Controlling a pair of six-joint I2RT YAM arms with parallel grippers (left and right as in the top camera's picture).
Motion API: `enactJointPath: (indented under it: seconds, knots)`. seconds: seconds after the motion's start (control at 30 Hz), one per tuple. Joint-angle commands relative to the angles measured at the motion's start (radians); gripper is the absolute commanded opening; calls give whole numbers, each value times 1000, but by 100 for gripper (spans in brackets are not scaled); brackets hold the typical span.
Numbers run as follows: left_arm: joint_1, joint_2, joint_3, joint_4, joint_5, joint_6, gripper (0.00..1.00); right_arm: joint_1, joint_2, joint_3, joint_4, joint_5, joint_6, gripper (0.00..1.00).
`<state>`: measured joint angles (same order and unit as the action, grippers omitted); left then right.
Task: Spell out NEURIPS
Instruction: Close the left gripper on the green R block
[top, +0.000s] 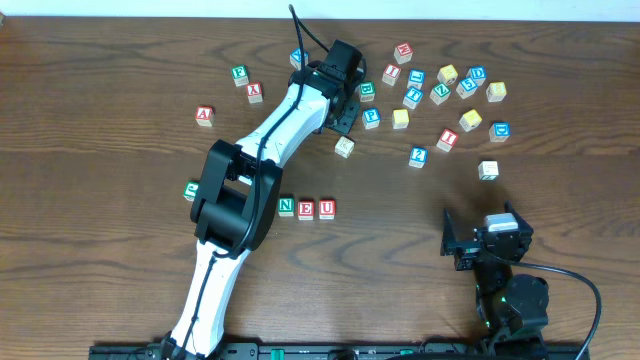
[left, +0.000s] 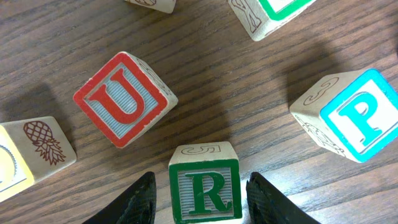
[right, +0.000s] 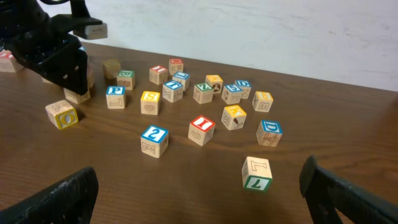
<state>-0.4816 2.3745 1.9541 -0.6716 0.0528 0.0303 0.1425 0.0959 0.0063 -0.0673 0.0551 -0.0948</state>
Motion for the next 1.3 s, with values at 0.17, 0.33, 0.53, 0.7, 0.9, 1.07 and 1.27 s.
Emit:
enactJointPath:
  seconds: [0.17,0.33,0.53,0.7,0.9,1.07,1.27]
  knots:
    - [-2,11,29,7,-12,3,47,-5,-4,-1,-4,-3,4,99]
    - [-2,17,28,7,-12,3,46,-5,-4,-1,-4,-3,4,99]
    - [-1,18,28,7,-12,3,46,-5,-4,-1,-4,-3,4,99]
    - [-1,18,28,10,-12,3,46,-5,-4,-1,-4,-3,4,99]
    - [-1,19,28,9,-12,3,46,-5,-4,-1,-4,-3,4,99]
    - [-1,20,26,8,-12,3,46,-5,-4,-1,-4,-3,4,99]
    - [-1,26,26,8,-12,3,46,-5,-4,-1,-4,-3,4,99]
